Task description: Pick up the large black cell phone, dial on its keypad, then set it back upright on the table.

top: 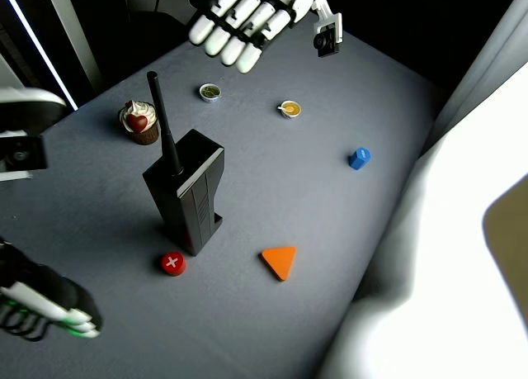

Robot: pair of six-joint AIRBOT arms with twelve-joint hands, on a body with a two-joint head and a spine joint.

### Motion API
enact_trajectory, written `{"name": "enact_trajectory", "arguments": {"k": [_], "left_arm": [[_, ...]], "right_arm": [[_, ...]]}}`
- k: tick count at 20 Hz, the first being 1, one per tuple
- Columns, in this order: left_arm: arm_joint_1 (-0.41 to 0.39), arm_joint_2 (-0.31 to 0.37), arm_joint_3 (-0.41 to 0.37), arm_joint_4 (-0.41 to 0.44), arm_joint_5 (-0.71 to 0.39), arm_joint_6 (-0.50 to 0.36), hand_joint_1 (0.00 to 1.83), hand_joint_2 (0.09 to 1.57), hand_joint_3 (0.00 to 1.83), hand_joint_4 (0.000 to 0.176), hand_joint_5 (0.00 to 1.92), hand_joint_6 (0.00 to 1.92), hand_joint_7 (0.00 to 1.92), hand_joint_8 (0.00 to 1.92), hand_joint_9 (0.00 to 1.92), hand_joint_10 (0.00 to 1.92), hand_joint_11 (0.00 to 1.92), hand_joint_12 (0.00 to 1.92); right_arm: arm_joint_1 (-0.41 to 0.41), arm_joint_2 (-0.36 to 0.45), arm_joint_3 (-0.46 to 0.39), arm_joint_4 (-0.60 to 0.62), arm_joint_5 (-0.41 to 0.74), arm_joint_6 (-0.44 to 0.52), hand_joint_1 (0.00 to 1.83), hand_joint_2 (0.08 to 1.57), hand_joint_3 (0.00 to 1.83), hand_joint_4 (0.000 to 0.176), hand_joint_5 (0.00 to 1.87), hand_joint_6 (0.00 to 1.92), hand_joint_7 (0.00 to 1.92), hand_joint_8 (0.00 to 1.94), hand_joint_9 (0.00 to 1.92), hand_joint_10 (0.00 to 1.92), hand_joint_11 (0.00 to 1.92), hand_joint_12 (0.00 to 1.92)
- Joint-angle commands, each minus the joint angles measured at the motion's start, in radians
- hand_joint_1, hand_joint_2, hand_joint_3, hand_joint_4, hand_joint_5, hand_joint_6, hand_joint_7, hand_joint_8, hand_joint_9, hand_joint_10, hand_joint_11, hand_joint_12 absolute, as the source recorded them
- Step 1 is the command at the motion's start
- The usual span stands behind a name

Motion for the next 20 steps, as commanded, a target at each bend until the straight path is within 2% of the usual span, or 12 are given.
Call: {"name": "enact_trajectory", "arguments": {"k": [1, 4, 5, 8, 11, 13, 15, 18, 19, 20], "left_arm": [[-0.030, 0.011, -0.009, -0.067, -0.102, -0.019, 0.11, 1.18, 0.00, 0.000, 0.23, 0.00, 0.24, 0.00, 0.23, 0.00, 0.00, 0.57], [-0.047, 0.009, -0.022, -0.010, -0.112, -0.042, 0.11, 1.17, 0.00, 0.000, 0.24, 0.00, 0.24, 0.00, 0.23, 0.00, 0.00, 0.58], [-0.042, 0.009, -0.023, -0.020, -0.106, -0.041, 0.08, 1.18, 0.00, 0.000, 0.23, 0.00, 0.23, 0.00, 0.22, 0.00, 0.00, 0.54], [0.003, 0.001, -0.022, -0.091, -0.091, 0.003, 0.05, 1.18, 0.00, 0.000, 0.20, 0.00, 0.22, 0.00, 0.21, 0.00, 0.00, 0.53], [0.034, -0.017, -0.008, -0.085, -0.106, 0.009, 0.07, 1.18, 0.00, 0.000, 0.20, 0.00, 0.22, 0.00, 0.21, 0.00, 0.00, 0.52], [0.026, -0.023, -0.003, -0.073, -0.104, 0.009, 0.06, 1.19, 0.00, 0.000, 0.17, 0.00, 0.18, 0.00, 0.17, 0.00, 0.00, 0.51], [0.028, -0.026, 0.005, -0.083, -0.109, -0.004, 0.07, 1.19, 0.00, 0.000, 0.16, 0.00, 0.17, 0.00, 0.17, 0.01, 0.00, 0.40], [0.043, -0.022, 0.002, -0.074, -0.116, -0.020, 0.07, 1.19, 0.00, 0.000, 0.18, 0.01, 0.19, 0.01, 0.17, 0.01, 0.00, 0.43], [0.039, -0.023, 0.002, -0.074, -0.116, -0.022, 0.06, 1.19, 0.00, 0.000, 0.19, 0.01, 0.21, 0.01, 0.18, 0.01, 0.00, 0.46], [0.035, -0.022, 0.000, -0.074, -0.116, -0.021, 0.06, 1.19, 0.00, 0.000, 0.17, 0.00, 0.20, 0.00, 0.18, 0.00, 0.00, 0.45]], "right_arm": [[0.012, 0.004, 0.008, -0.028, 0.101, 0.011, 1.08, 0.91, 0.00, 0.000, 0.05, 0.01, 0.02, 0.00, 0.01, 0.00, 0.05, 0.03], [0.040, -0.030, 0.022, -0.028, 0.087, 0.010, 1.08, 0.93, 0.00, 0.000, 0.04, 0.00, 0.00, 0.00, 0.00, 0.00, 0.03, 0.03], [0.047, -0.040, 0.026, -0.028, 0.080, 0.009, 1.10, 0.89, 0.00, 0.000, 0.09, 0.00, 0.03, 0.00, 0.02, 0.00, 0.04, 0.04], [0.071, -0.071, 0.039, -0.030, 0.065, 0.007, 1.13, 0.89, 0.00, 0.000, 0.08, 0.01, 0.01, 0.00, 0.00, 0.00, 0.01, 0.04], [0.077, -0.092, 0.049, -0.049, 0.061, 0.007, 1.12, 0.89, 0.00, 0.000, 0.06, 0.00, 0.00, 0.00, 0.00, 0.00, 0.01, 0.04], [0.081, -0.105, 0.058, -0.056, 0.057, 0.007, 1.10, 0.90, 0.00, 0.000, 0.02, 0.00, 0.00, 0.00, 0.00, 0.00, 0.00, 0.04], [0.086, -0.115, 0.064, -0.061, 0.053, 0.007, 1.11, 0.88, 0.00, 0.000, 0.03, 0.00, 0.00, 0.00, 0.00, 0.00, 0.02, 0.06], [0.093, -0.132, 0.079, -0.070, 0.046, 0.009, 1.07, 0.90, 0.00, 0.000, 0.00, 0.00, 0.00, 0.00, 0.00, 0.00, 0.01, 0.07], [0.096, -0.138, 0.085, -0.070, 0.040, 0.016, 1.08, 0.89, 0.00, 0.000, 0.02, 0.00, 0.00, 0.00, 0.00, 0.00, 0.00, 0.19], [0.098, -0.140, 0.089, -0.070, 0.034, 0.021, 1.09, 0.89, 0.01, 0.000, 0.01, 0.00, 0.00, 0.00, 0.00, 0.00, 0.00, 0.22]]}}
